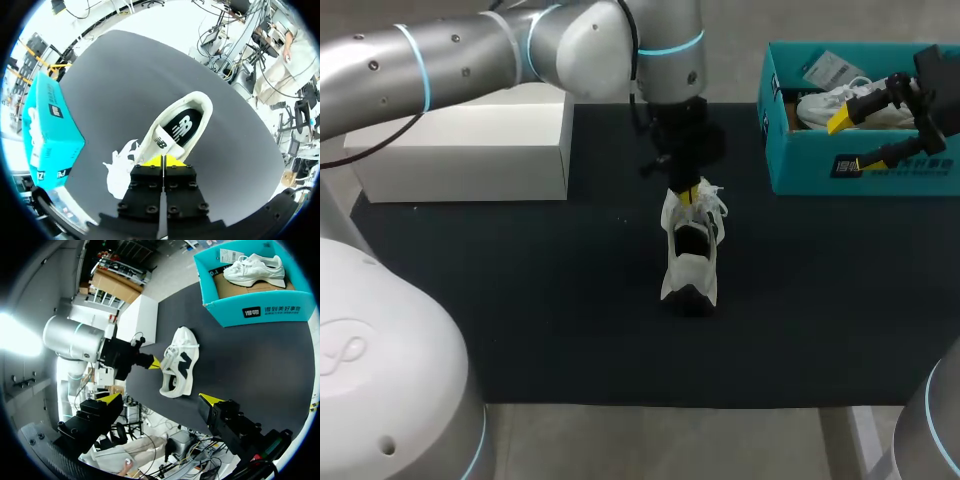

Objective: Take the shoe out of the shoebox, open the shoe tongue, remove and reinsert the insole, then place the shoe into the shoebox

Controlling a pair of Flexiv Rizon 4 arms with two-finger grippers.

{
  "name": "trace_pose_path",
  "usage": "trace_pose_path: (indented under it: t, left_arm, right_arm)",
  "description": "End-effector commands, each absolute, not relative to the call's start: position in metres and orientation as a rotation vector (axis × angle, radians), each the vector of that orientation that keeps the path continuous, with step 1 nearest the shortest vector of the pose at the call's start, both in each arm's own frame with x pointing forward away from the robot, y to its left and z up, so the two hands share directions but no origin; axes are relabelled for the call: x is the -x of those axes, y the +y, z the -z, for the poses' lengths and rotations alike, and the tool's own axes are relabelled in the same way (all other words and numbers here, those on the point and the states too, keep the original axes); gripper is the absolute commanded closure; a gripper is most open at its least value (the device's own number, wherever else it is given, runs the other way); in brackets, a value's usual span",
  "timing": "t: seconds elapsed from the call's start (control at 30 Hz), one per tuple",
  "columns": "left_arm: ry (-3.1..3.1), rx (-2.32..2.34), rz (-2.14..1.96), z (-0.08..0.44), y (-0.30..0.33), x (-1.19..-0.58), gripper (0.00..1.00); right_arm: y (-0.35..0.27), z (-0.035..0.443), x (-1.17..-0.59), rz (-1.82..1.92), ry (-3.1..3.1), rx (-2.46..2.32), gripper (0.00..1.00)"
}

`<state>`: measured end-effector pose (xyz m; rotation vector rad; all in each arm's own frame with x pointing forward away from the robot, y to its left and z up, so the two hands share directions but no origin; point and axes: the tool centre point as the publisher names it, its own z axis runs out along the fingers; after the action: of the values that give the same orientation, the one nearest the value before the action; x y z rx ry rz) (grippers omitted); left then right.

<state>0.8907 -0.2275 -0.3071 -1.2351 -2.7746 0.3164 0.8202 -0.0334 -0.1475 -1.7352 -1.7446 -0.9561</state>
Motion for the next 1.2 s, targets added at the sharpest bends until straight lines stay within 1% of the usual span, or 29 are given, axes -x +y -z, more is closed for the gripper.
trace_pose_path:
  t: [0.03,0.17,0.33,0.57,0.63,0.67,0.7,0.8,0.83,0.87,0.93,1.0,1.03,1.07,1.17,1.2]
  left_arm:
    - [-2.820,0.775,-0.202,0.295,-0.229,-0.884,1.00]
    - [-2.905,0.434,-0.197,0.294,-0.228,-0.878,1.00]
    - [-2.985,0.200,-0.180,0.298,-0.228,-0.871,1.00]
    - [-3.126,-0.119,-0.076,0.289,-0.227,-0.832,1.00]
    - [-3.145,-0.159,-0.079,0.288,-0.225,-0.824,0.64]
    - [-3.151,-0.167,-0.083,0.287,-0.225,-0.822,0.61]
    - [-3.163,-0.184,-0.068,0.287,-0.224,-0.820,0.63]
    - [-3.158,-0.167,-0.070,0.285,-0.223,-0.819,0.64]
    - [-3.148,-0.149,-0.066,0.285,-0.223,-0.819,0.60]
    - [-3.138,-0.134,-0.070,0.285,-0.222,-0.818,0.55]
    - [-3.140,-0.130,-0.082,0.287,-0.219,-0.815,0.38]
    - [-3.146,-0.041,-0.113,0.288,-0.217,-0.810,0.10]
    - [-3.142,-0.022,-0.113,0.288,-0.217,-0.809,0.08]
    - [-3.143,-0.008,-0.112,0.288,-0.217,-0.808,0.09]
    - [-3.137,0.158,-0.079,0.296,-0.222,-0.800,0.15]
    - [-3.127,0.161,-0.057,0.299,-0.223,-0.798,0.15]
  right_arm:
    - [-0.033,0.148,-0.820,0.954,-1.745,1.737,0.00]
    - [-0.033,0.148,-0.820,0.954,-1.745,1.737,0.00]
    - [-0.033,0.148,-0.820,0.954,-1.745,1.737,0.00]
    - [-0.033,0.148,-0.820,0.954,-1.745,1.737,0.00]
    - [-0.033,0.148,-0.820,0.954,-1.745,1.737,0.00]
    - [-0.033,0.148,-0.820,0.954,-1.745,1.737,0.00]
    - [-0.033,0.148,-0.820,0.954,-1.745,1.737,0.00]
    - [-0.033,0.148,-0.820,0.954,-1.745,1.737,0.00]
    - [-0.033,0.148,-0.820,0.954,-1.745,1.737,0.00]
    - [-0.033,0.148,-0.820,0.954,-1.745,1.737,0.00]
    - [-0.033,0.148,-0.820,0.954,-1.745,1.737,0.00]
    - [-0.033,0.148,-0.820,0.954,-1.745,1.737,0.00]
    - [-0.033,0.148,-0.820,0.954,-1.745,1.737,0.00]
    - [-0.033,0.148,-0.820,0.954,-1.745,1.737,0.00]
    - [-0.033,0.148,-0.820,0.954,-1.745,1.737,0.00]
    - [-0.033,0.148,-0.820,0.954,-1.745,1.737,0.00]
